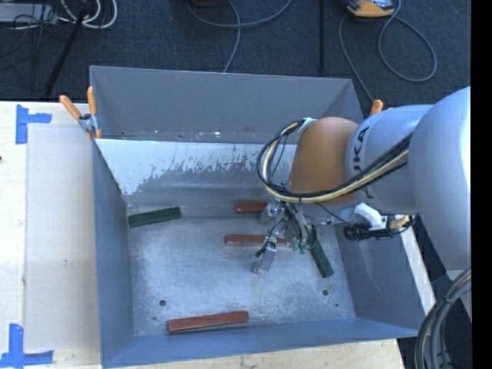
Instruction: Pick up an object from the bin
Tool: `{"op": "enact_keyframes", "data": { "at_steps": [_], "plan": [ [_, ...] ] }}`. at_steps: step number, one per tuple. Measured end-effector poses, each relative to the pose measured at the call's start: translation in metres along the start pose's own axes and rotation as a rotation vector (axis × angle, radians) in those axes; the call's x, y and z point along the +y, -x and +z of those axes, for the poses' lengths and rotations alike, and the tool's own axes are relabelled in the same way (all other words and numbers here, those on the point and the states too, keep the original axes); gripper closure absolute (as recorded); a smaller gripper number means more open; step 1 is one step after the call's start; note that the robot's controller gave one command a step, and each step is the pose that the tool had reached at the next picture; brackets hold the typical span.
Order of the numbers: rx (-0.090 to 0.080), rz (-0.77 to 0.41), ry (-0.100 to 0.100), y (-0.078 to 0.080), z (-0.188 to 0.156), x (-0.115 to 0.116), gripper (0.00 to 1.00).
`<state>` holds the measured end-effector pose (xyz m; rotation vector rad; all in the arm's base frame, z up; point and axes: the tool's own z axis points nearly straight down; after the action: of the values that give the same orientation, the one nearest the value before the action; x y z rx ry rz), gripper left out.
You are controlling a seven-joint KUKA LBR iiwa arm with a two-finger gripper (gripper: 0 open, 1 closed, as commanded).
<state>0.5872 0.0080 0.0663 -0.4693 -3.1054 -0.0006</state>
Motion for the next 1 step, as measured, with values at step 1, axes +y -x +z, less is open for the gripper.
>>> {"op": "enact_keyframes", "data": {
  "at_steps": [1],
  "plan": [
    [-0.001,0.0,0.0,0.0003,-0.0005,0.0001,1.0]
  ]
}}
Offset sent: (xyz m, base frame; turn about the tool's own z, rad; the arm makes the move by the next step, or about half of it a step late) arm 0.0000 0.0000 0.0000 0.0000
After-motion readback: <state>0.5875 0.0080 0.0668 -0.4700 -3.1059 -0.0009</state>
